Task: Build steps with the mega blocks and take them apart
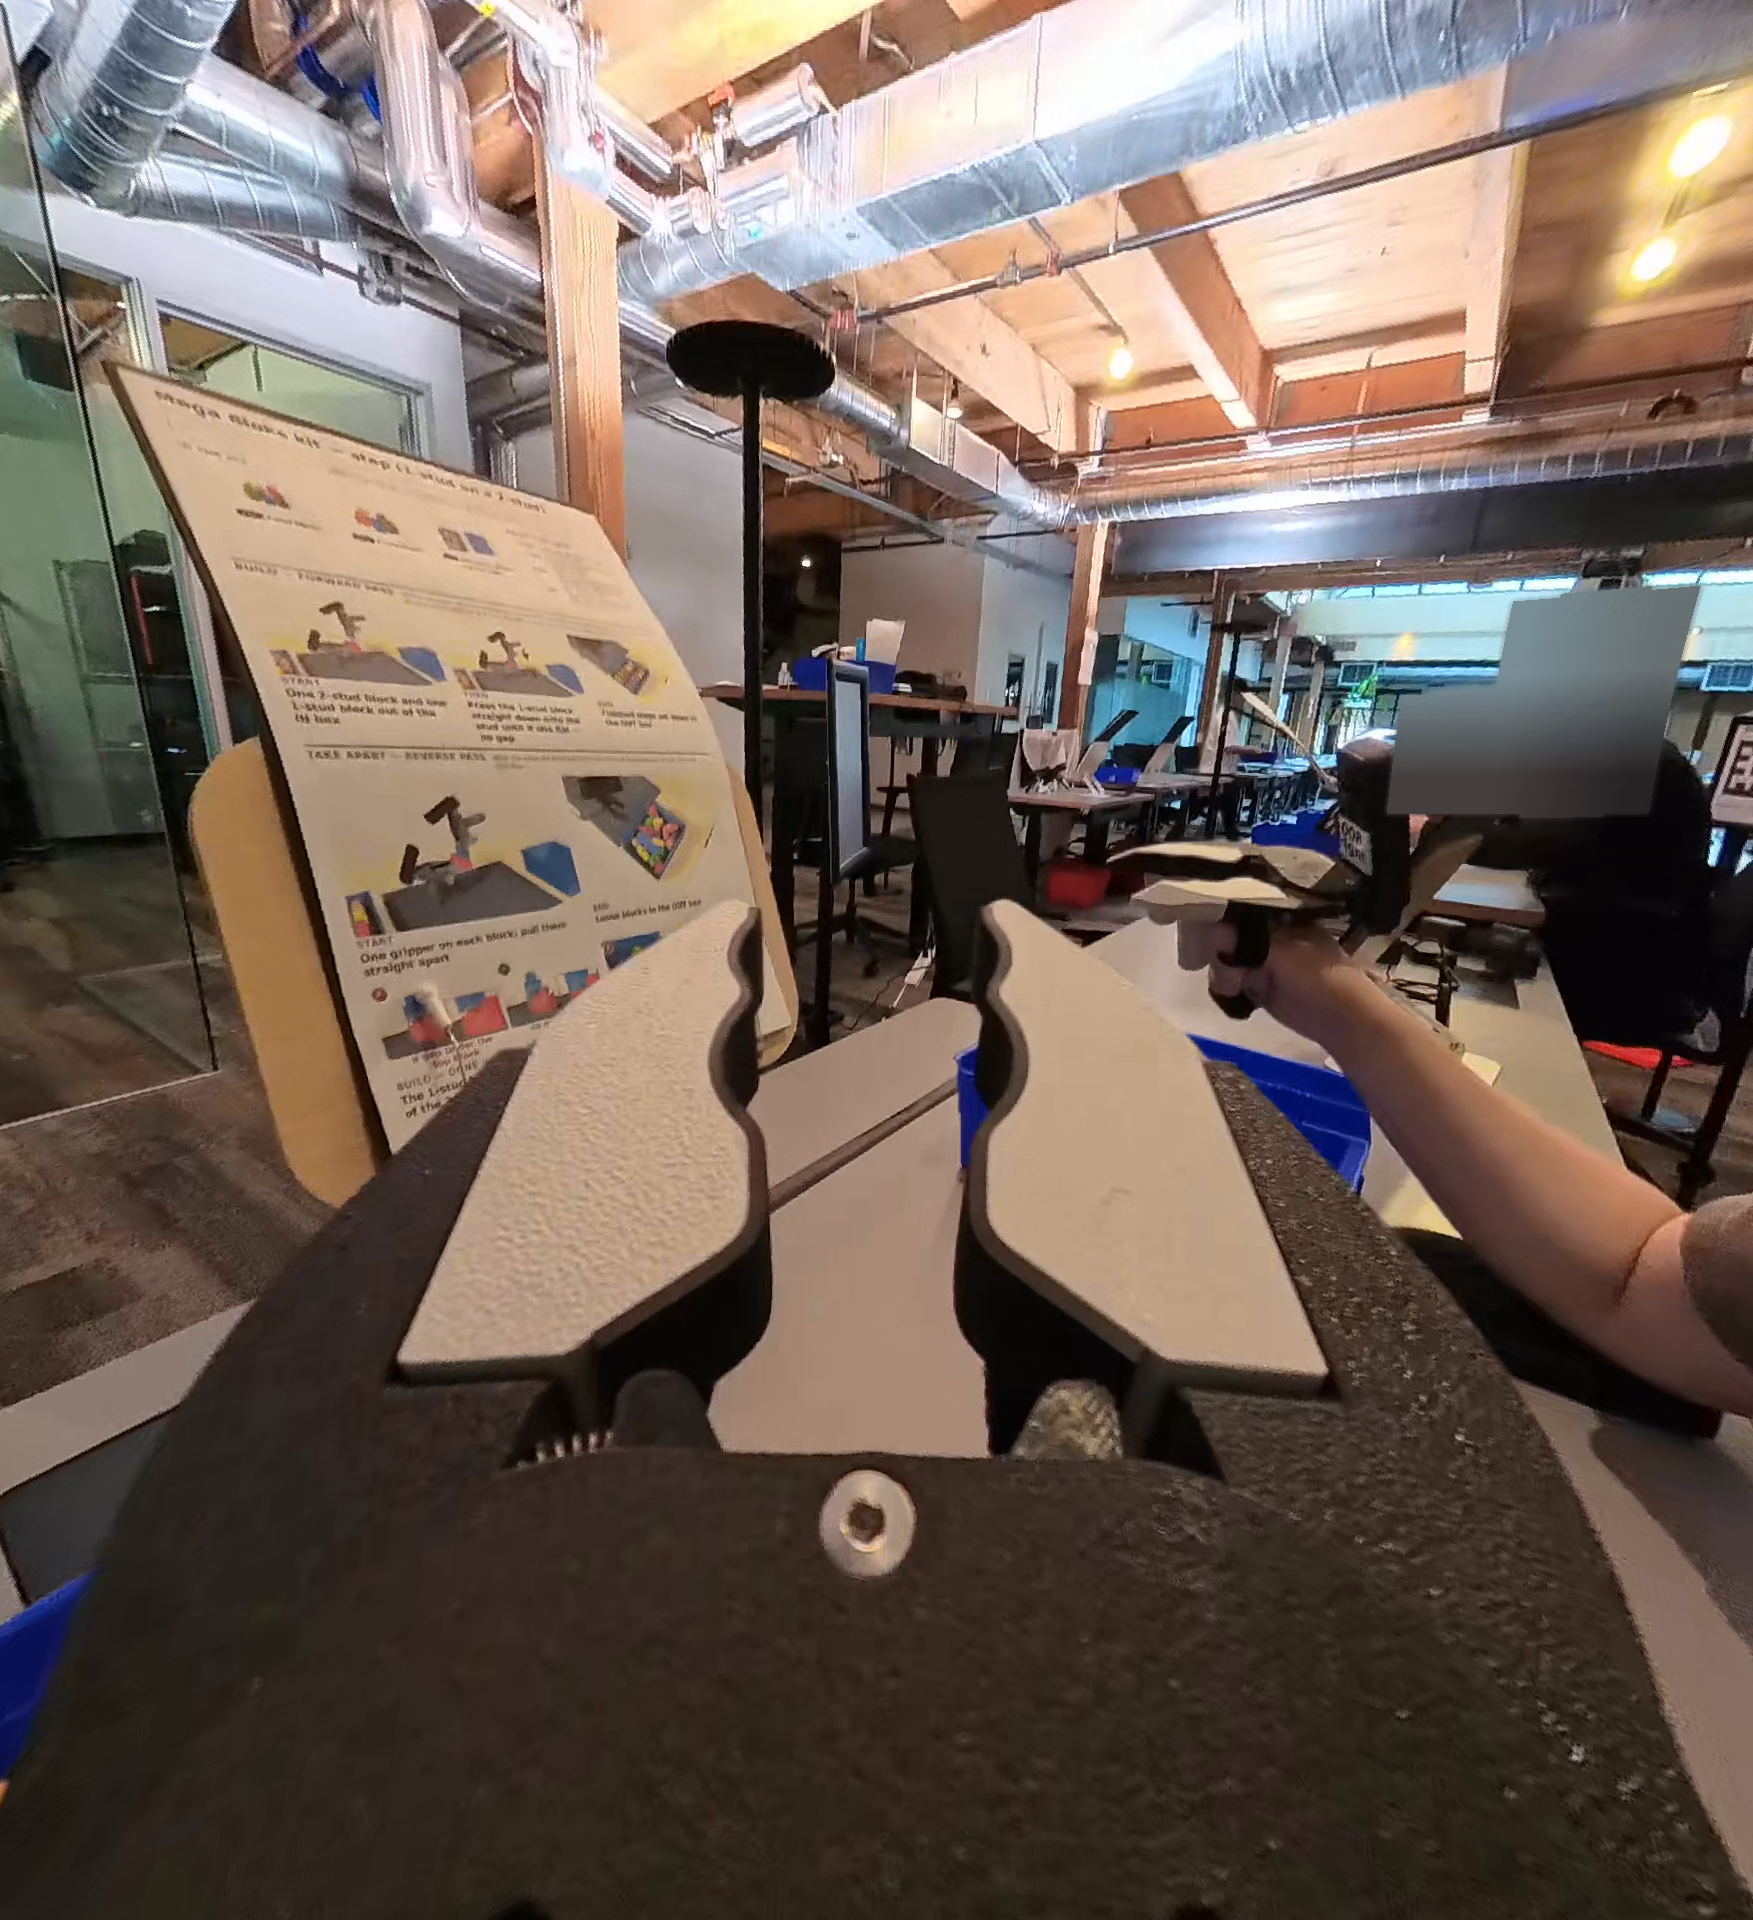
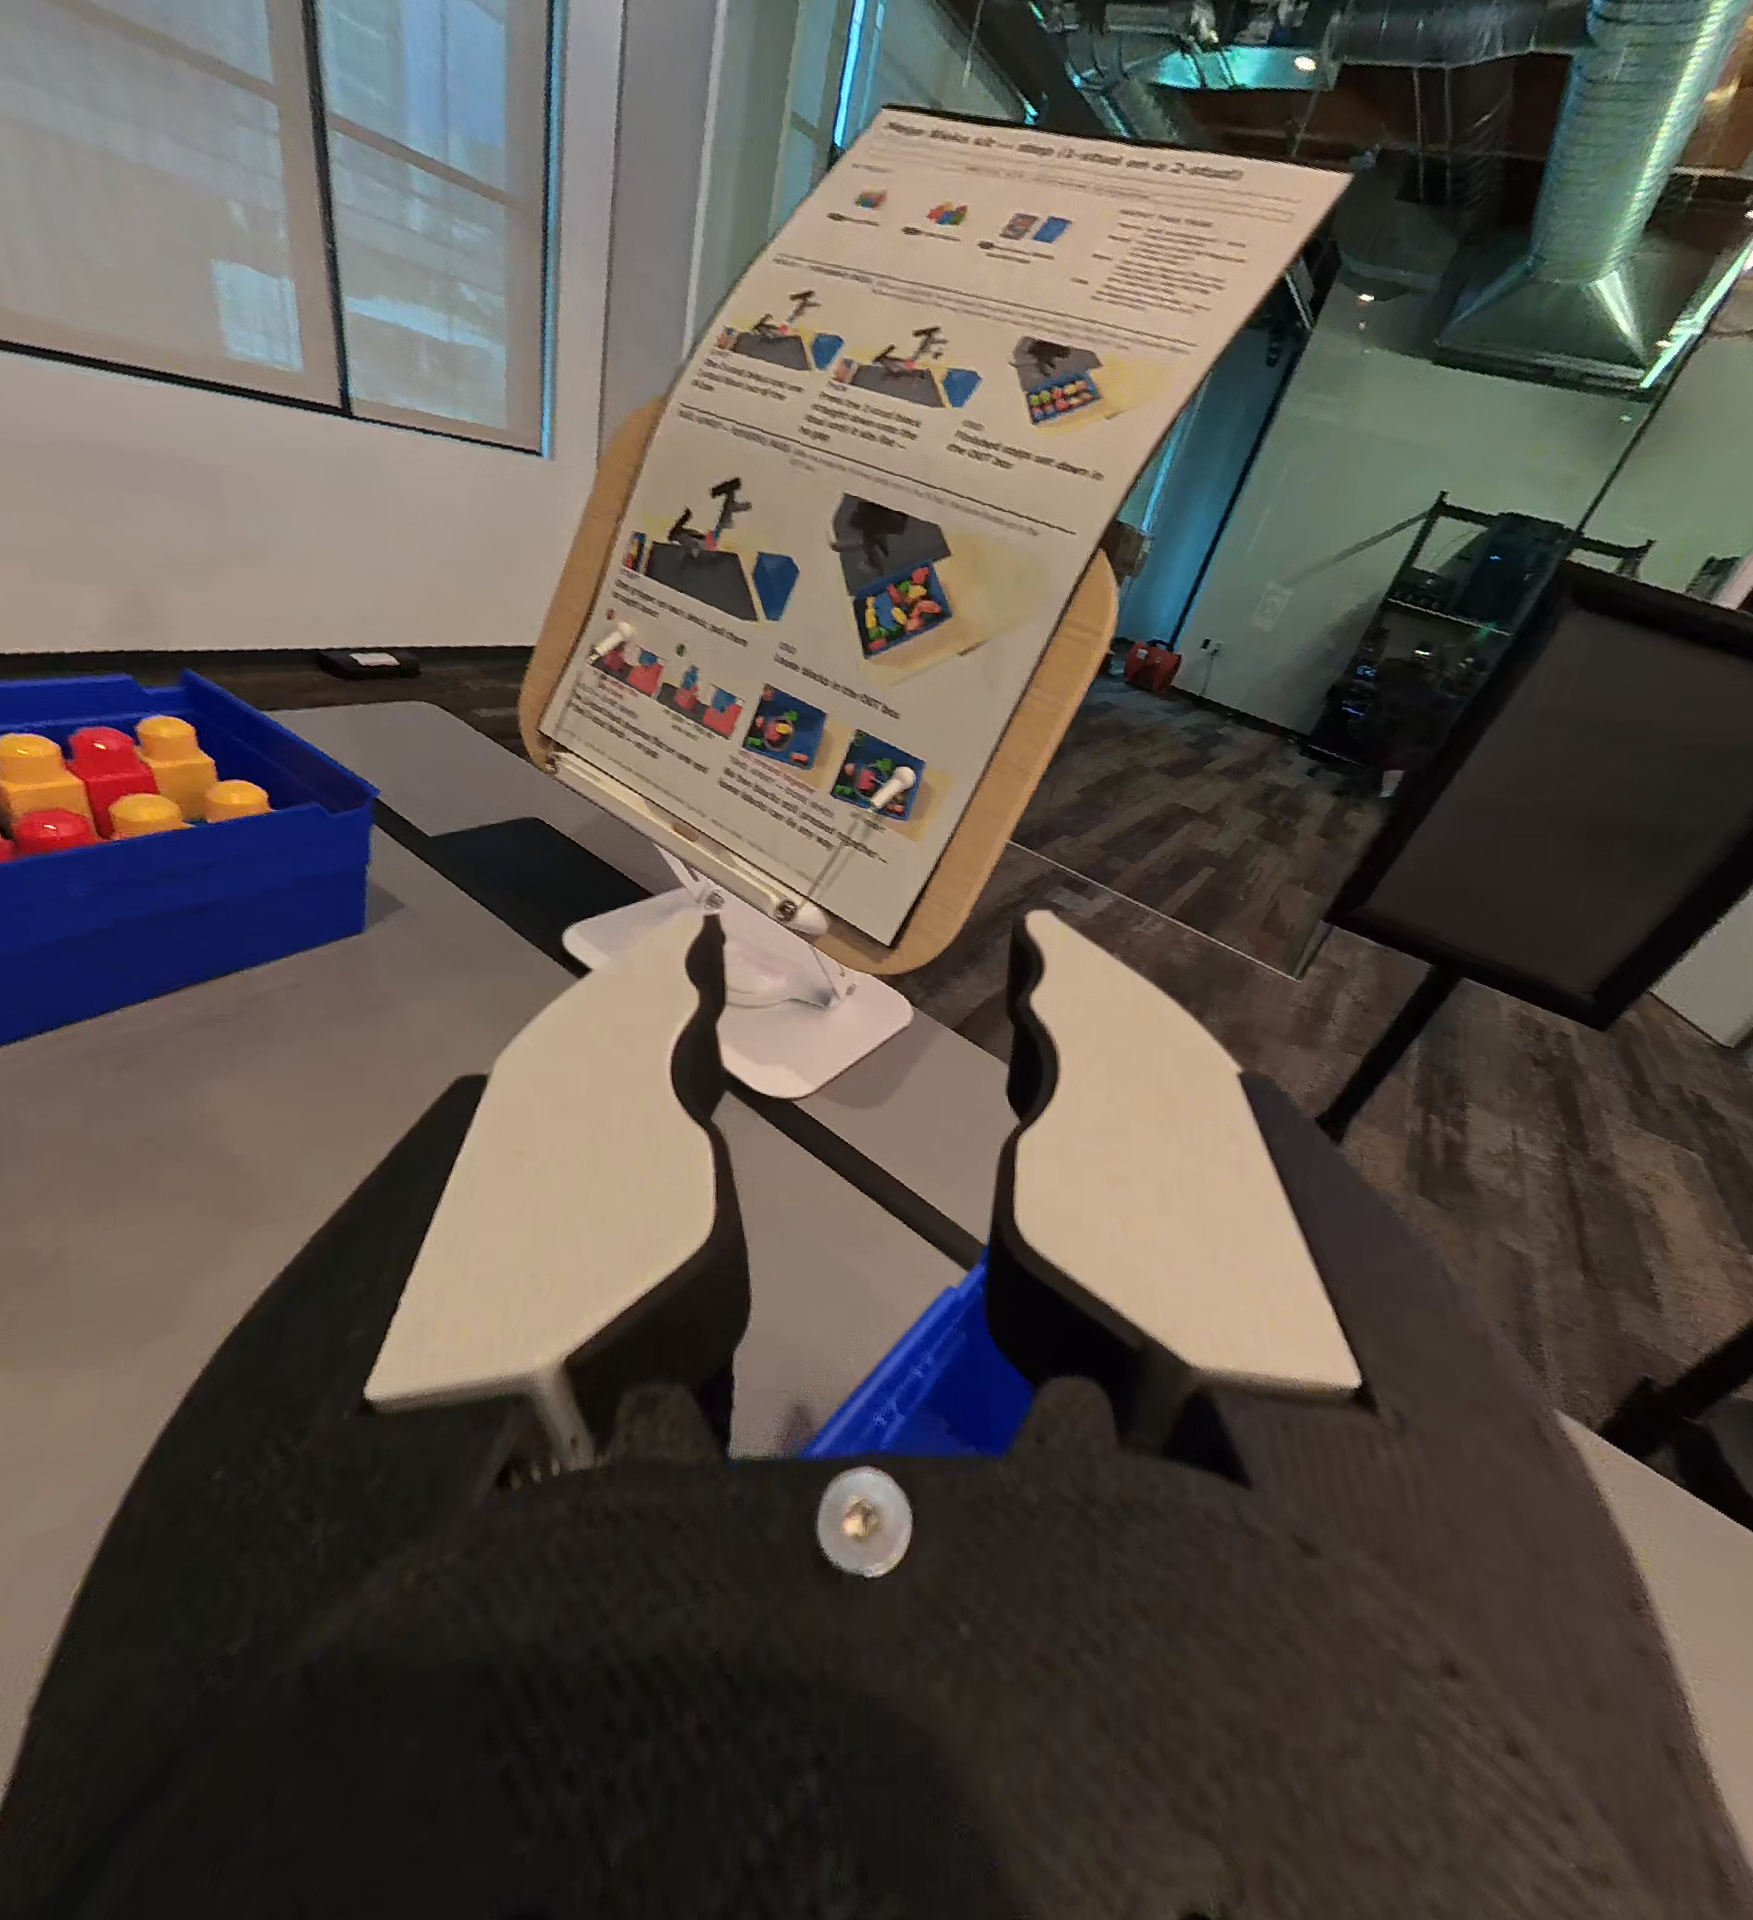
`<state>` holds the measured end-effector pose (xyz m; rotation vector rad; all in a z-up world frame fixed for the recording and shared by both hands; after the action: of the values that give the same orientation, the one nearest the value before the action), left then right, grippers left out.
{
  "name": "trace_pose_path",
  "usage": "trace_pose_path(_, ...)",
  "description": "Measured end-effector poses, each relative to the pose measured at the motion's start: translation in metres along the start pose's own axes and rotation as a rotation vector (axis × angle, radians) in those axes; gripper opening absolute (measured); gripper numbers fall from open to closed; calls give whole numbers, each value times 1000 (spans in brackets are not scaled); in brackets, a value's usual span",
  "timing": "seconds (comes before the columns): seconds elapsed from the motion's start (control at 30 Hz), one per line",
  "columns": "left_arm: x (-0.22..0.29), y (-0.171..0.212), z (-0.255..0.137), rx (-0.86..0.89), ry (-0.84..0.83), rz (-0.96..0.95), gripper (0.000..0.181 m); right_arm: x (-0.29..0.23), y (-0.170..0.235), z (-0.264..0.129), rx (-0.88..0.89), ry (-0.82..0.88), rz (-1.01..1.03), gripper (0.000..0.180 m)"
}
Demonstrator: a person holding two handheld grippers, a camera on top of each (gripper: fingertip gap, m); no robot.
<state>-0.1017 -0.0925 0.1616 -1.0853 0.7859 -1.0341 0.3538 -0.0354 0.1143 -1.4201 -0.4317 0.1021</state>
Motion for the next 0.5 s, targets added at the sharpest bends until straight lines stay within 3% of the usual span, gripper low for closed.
trace_pose_path(0.3,7,-11,8,113,20,-55,37,-31,-11,-1,45,-97,20,53)
trace_pose_path(0.5,-3,4,16,79,4,-79,37,-38,-16,-3,76,-118,40,53)
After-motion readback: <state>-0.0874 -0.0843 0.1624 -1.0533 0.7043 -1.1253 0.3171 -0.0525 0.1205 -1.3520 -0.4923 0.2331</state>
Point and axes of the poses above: each gripper's, where its closed fingertips meet, z out along the fingers, y out of its underside, x = y × z across the jaws, the point moved 4 cm from there along -z, back along the fingers, and after that the axes turned 13 degrees about y, right-handed, at the moved point
